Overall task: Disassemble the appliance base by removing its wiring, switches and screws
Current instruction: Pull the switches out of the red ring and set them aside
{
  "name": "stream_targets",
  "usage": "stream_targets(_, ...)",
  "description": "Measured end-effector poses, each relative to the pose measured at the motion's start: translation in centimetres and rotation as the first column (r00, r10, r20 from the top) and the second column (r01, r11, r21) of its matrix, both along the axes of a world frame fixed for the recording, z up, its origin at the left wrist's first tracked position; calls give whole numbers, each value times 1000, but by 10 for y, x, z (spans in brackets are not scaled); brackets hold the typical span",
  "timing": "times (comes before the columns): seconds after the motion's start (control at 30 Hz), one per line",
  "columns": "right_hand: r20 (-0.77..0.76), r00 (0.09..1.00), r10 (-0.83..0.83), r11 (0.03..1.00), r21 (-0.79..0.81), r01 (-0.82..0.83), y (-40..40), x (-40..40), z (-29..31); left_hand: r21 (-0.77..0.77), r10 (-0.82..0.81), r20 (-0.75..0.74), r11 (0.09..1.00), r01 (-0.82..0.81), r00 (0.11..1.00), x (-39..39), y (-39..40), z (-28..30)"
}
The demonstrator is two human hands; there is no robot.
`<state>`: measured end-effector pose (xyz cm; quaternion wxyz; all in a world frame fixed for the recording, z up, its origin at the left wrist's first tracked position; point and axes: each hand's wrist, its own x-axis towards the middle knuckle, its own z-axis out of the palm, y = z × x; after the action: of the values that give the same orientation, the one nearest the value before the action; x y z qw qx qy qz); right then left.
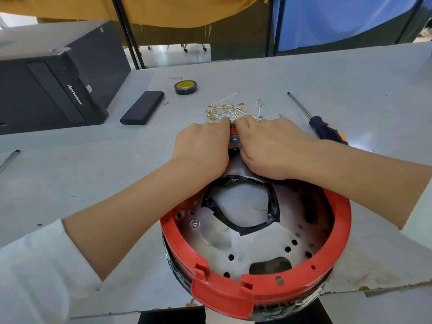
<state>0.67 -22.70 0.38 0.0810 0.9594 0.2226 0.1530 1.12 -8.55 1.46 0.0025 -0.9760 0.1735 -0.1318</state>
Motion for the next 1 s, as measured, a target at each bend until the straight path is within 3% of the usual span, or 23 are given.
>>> stream_targets(0.13,4,1000,-29,999,41,29,3,1,2,27,33,16,999,-34,999,3,-7,-1)
stream_targets(0.3,-21,1000,8,996,93,-6,0,0,6,-34,-53,-33,998,52,998,6,4,1)
stream_targets(0.5,-217,972,-88,946,287,150,2,2,13,-143,-55,-61,989,46,997,7,6,-2)
stream_targets(0.63,-424,898,-120,825,461,328,3,7,22,-144,-73,-61,988,63,996,8,7,-3)
stream_targets(0.77,-562,827,29,617,661,428,1,19,28,-160,-77,-62,985,67,995,9,7,-4)
stream_targets(0.93,-692,717,85,522,644,559,-4,31,34,-178,-47,-81,984,32,996,7,8,-2)
stream_targets(1.0,-713,695,90,433,657,617,-3,39,34,-172,-19,-95,985,3,995,6,8,0)
